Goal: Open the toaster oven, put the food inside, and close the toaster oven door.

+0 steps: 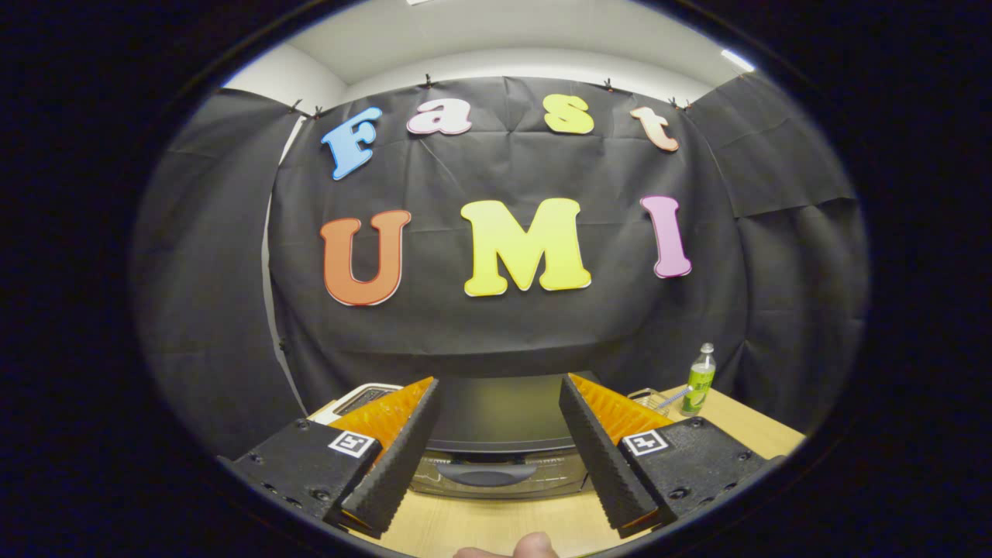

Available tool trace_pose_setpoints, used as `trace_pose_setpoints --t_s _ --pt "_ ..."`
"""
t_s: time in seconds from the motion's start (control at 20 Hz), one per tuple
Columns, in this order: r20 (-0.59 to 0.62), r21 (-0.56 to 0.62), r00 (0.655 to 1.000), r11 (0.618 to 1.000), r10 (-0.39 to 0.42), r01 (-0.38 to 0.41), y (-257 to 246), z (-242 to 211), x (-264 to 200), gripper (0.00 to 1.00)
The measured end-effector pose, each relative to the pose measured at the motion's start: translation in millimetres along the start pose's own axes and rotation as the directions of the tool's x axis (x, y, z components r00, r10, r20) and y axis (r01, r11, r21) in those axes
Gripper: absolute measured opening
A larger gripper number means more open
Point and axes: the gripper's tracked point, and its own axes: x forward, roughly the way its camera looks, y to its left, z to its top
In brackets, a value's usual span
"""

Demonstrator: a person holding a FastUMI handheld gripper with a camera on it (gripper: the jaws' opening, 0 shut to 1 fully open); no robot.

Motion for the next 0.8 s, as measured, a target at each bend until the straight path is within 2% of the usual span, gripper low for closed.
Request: trace_pose_setpoints --t_s 0.15,0.35,0.6,0.8 --pt "-0.033 -0.026 0.999 0.999 -0.027 0.026 -5 -26 29 1.00" --pt "-0.090 -0.033 0.996 0.999 -0.020 0.017 5 -64 56 1.00" --pt "-0.118 -0.090 0.991 0.995 -0.055 0.045 6 -106 71 1.00" --pt "-0.087 -0.064 0.993 0.995 -0.077 0.072 3 -111 71 1.00"
